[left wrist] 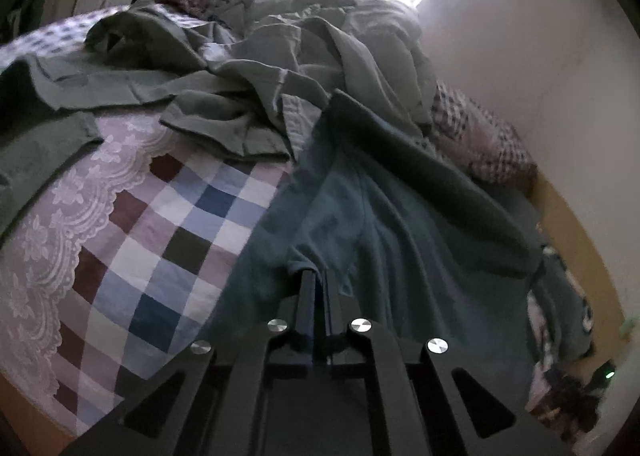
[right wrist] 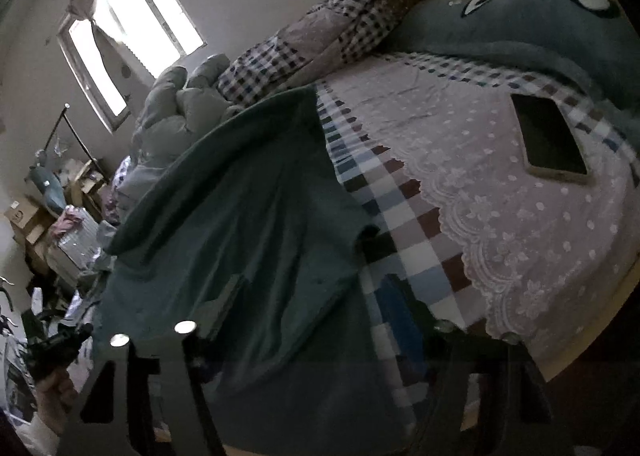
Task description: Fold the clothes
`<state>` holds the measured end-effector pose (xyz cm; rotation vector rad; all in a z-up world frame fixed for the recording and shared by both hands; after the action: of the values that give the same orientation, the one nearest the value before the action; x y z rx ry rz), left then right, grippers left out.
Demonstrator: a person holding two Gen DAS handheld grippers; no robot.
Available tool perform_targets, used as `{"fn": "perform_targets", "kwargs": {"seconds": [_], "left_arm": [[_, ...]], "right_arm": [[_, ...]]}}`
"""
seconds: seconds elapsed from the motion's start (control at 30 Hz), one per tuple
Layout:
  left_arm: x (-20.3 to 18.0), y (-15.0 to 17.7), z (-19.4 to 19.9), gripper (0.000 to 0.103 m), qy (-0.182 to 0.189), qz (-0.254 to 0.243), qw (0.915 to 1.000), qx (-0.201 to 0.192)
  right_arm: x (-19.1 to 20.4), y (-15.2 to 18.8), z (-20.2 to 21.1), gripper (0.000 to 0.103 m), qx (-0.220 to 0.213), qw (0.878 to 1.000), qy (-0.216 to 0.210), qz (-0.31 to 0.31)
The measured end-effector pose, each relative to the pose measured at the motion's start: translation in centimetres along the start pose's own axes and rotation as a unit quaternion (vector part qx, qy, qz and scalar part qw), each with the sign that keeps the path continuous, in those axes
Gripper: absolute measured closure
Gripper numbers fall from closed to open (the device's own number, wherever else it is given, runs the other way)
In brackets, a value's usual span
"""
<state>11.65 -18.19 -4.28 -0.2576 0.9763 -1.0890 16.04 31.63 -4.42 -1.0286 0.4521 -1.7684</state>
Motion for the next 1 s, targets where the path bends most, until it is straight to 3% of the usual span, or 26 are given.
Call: {"fn": "perform_targets", "kwargs": {"seconds": [0.13,0.43,0.5,0.53,0.57,0.77,1.0], "left_arm": [[0.6,-0.2,0.0,0.102,0.008,0.017,0.9998,0.001],[1.3,0.2,0.0,0.103,0.000,0.014,0.9998,0.010],[1.4,0.2,0.2,0.103,0.003,0.017,0.9998,0.009],[1.3,0.1,0.3,0.103,0.004,0.017,0.9998,0.008],[1.3,0.1,0.4,0.103,0.005,0.016,0.9998,0.007],[1.3,-0.7,1.3,0.103,0.012,0.020,0.9996,-0.014],[2.2,-1.8,2.5,0.103,0.024,0.047,0.9978,-0.040]], "right_arm": [[0.4,0.8,-1.4,0.056,0.030,0.999,0.005,0.008],[0.6,1.9,-4.1,0.058,0.069,0.997,0.024,0.015],[0.5,2.1,-4.3,0.067,0.073,0.996,0.037,0.019],[0.5,2.1,-4.4,0.088,0.074,0.996,0.042,0.022],[0.6,2.2,-4.4,0.097,0.076,0.996,0.043,0.026],[3.4,1.9,-3.1,0.099,0.047,0.995,0.027,0.087],[4.2,2.2,-1.5,0.099,0.046,0.997,-0.001,0.065]]}}
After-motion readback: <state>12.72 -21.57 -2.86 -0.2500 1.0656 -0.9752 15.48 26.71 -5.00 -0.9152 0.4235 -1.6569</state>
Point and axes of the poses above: each gripper's, at about its wrist camera, not at the fingertips, and z roughly against the way its jaws point, x to its left, y to its underside, the point moved 8 cm from there along -z, roughly the way its jaws point, and after that the axes turned 2 degrees about -x, right-handed, at the moved point
